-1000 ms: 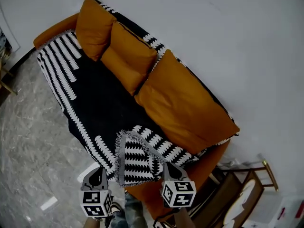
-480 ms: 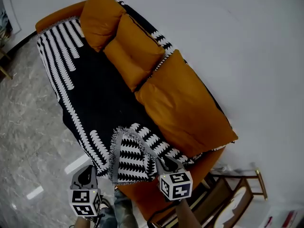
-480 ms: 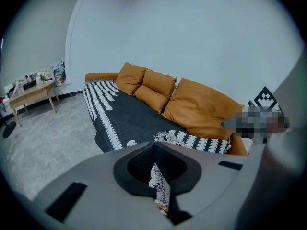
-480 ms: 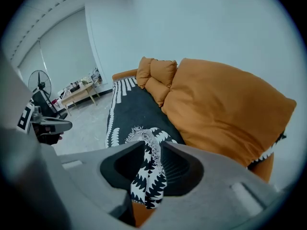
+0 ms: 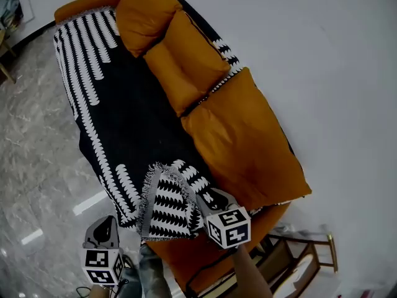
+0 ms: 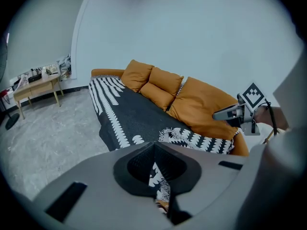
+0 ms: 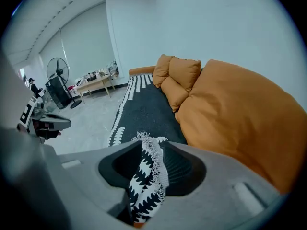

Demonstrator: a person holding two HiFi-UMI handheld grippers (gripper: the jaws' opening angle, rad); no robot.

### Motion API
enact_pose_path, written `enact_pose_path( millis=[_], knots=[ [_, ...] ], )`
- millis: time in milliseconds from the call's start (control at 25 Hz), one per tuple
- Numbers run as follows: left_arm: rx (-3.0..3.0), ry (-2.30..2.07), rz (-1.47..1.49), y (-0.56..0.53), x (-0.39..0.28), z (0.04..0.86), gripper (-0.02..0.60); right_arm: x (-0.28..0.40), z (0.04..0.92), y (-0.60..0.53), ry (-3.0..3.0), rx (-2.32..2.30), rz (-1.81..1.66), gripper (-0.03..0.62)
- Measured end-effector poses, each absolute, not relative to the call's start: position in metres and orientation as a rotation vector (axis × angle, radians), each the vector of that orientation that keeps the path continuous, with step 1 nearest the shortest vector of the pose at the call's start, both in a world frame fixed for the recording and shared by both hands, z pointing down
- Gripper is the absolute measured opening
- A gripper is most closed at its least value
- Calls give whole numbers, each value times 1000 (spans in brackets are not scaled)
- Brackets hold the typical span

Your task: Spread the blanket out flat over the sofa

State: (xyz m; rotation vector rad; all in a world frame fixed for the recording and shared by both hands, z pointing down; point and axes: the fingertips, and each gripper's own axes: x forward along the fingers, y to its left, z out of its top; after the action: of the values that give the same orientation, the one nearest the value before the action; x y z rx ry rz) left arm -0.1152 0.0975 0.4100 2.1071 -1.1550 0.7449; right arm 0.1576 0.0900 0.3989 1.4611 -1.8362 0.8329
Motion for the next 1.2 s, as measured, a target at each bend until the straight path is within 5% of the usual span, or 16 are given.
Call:
enact_pose_path(
  millis=[1200],
  knots=[
    [1961, -1193, 755, 86, -97, 462, 3, 185, 524, 1, -1814, 1099, 771, 147]
  ],
)
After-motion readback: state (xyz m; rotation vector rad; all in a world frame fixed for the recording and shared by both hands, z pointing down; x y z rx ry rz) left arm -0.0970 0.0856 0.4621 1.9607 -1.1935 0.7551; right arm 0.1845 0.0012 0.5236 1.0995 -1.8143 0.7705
